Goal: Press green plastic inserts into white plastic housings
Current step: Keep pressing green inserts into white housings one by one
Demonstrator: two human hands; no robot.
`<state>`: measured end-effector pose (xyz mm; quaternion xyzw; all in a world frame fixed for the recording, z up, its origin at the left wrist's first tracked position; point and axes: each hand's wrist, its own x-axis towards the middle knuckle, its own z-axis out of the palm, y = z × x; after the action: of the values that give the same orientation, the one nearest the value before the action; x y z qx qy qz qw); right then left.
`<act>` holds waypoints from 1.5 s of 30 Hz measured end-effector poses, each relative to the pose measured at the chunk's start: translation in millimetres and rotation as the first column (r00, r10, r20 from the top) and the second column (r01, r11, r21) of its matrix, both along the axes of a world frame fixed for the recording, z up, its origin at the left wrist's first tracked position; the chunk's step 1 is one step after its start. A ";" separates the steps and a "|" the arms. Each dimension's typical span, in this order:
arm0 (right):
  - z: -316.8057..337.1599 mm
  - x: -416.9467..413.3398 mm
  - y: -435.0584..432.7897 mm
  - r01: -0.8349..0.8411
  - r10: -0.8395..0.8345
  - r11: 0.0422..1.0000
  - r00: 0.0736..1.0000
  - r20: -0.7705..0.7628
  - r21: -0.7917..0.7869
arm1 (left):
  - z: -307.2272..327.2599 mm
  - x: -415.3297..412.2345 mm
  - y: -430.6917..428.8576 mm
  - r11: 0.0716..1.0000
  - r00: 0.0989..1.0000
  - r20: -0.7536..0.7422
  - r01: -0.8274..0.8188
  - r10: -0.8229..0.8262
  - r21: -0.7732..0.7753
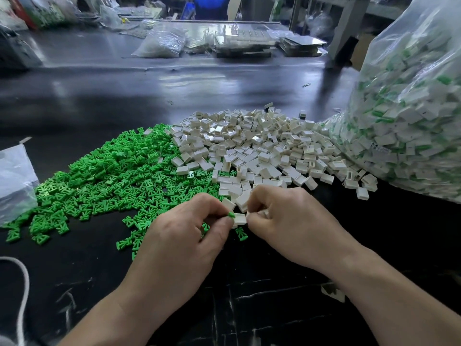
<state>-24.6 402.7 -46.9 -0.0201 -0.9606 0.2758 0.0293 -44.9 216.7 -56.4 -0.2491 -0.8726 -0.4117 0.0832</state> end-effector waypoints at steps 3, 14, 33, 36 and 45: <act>2.2 0.0 2.8 0.042 -0.030 0.910 0.999 0.037 -0.413 | 1.3 -0.8 -1.6 0.970 0.978 0.199 0.011 -0.061 0.242; 8.3 -0.8 -0.4 0.055 0.151 0.551 0.975 0.165 -0.833 | -2.8 -9.7 -5.6 0.735 0.883 0.336 0.015 -0.328 0.678; 9.9 -2.7 -1.5 0.215 0.248 0.084 0.941 0.230 -0.973 | 9.0 -5.4 -4.3 0.690 0.866 0.397 -0.088 -0.304 0.719; 10.9 -1.1 -1.9 0.200 0.328 0.078 0.920 0.215 -0.977 | 8.8 -5.1 -3.3 0.701 0.863 0.402 -0.081 -0.307 0.708; 12.4 3.0 -11.5 0.129 0.238 0.291 0.950 0.202 -0.948 | 7.3 -5.7 -5.0 0.776 0.879 0.445 -0.157 -0.172 0.611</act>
<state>-21.6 391.2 -34.5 -0.0427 -0.5987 0.7863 -0.1465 -50.5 211.7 -49.1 -0.1010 -0.6753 -0.7283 -0.0572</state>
